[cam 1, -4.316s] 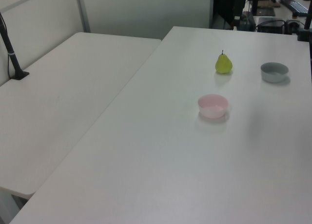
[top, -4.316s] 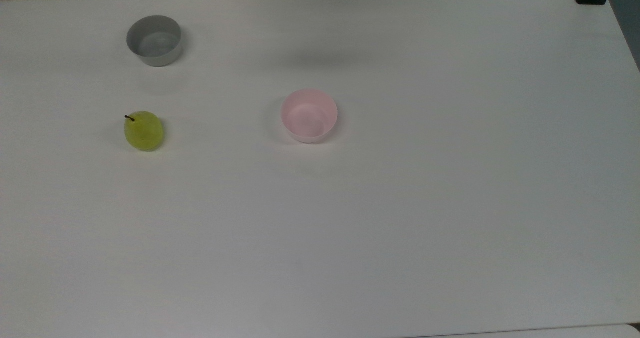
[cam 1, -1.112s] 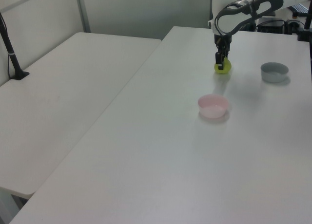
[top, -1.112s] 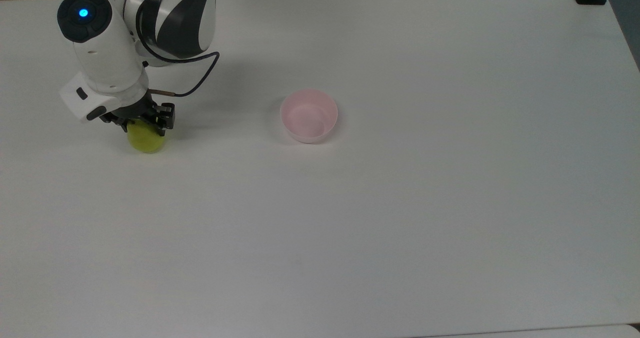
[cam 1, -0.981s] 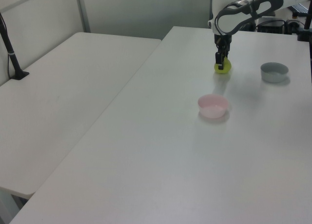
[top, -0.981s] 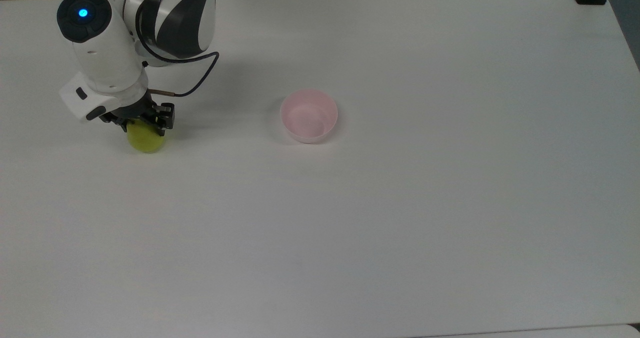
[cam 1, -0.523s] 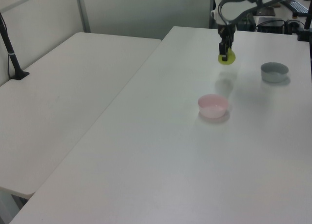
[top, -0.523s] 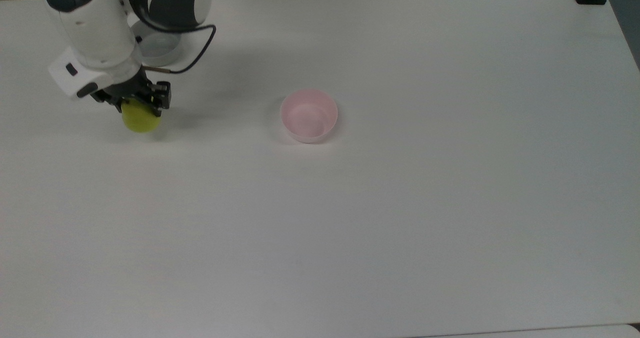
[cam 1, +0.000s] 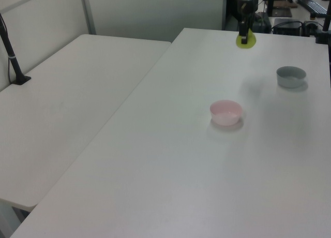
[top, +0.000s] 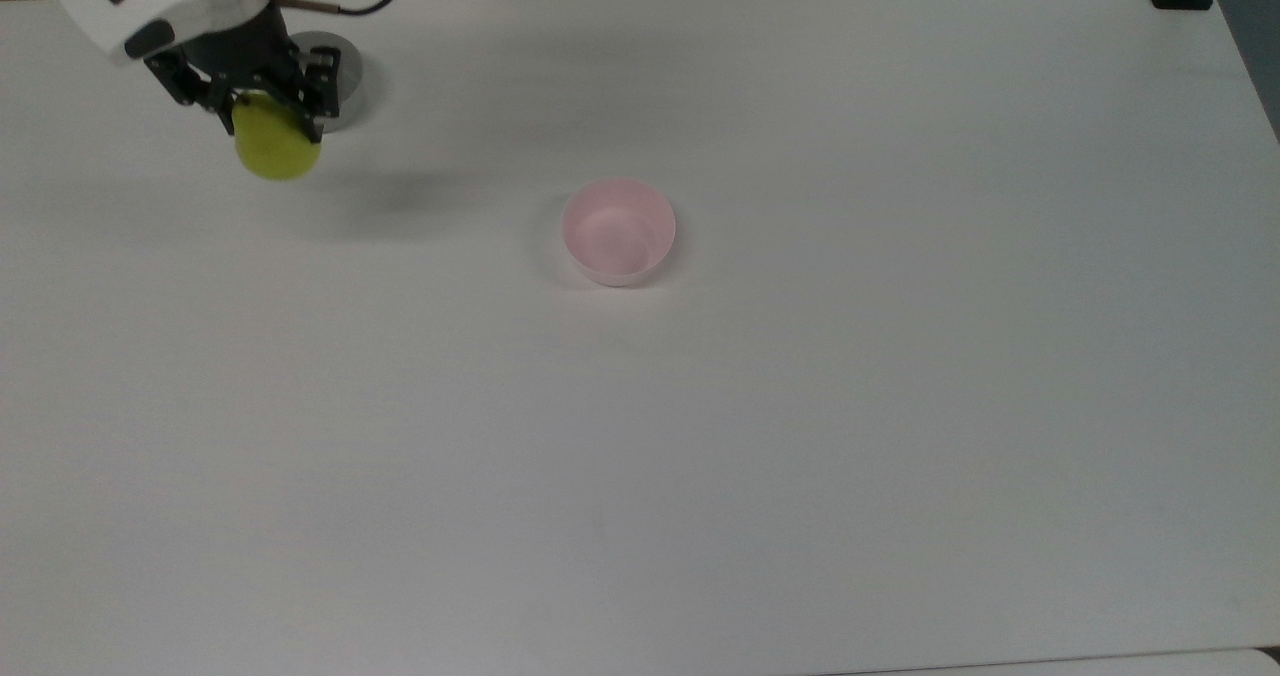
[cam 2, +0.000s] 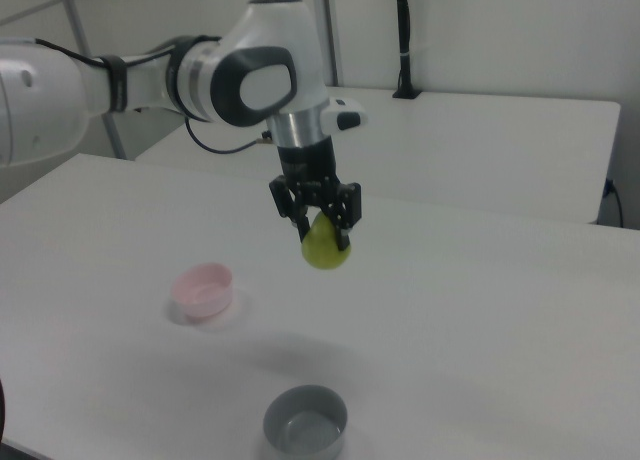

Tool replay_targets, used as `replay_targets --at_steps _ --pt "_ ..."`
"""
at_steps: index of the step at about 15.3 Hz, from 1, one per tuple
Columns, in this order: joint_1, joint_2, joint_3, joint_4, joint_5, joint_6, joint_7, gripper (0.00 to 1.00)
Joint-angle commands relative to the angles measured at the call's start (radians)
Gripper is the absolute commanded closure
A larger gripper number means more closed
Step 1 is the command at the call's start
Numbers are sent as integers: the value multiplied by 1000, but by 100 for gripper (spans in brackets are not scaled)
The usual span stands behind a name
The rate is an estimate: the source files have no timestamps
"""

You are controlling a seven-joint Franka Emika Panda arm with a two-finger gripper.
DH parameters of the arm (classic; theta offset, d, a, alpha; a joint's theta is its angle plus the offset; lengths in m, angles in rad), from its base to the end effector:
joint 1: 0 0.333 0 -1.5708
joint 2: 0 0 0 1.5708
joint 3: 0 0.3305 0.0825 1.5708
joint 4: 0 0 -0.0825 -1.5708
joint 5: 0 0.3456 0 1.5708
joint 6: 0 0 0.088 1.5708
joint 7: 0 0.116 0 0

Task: Place the pear in the bowl
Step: 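Lift the held pear and carry it toward the pink bowl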

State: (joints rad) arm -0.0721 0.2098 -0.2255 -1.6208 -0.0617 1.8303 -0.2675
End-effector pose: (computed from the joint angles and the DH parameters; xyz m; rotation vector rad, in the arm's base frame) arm 0.5675 -0.1679 0.5173 3.0380 -0.0144 -0.0381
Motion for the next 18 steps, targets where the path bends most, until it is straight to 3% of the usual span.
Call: replay_targets --at_steps 1,6,9,14,18 --pt "32 -114 2 -10 -6 -95 4 100" --pt "97 -184 -3 -11 -1 -173 -16 100" --pt "146 -227 -8 -17 66 -186 -25 100" --pt "213 -251 0 -16 98 -206 -27 100" --pt "218 -260 20 -19 213 -200 -18 100"
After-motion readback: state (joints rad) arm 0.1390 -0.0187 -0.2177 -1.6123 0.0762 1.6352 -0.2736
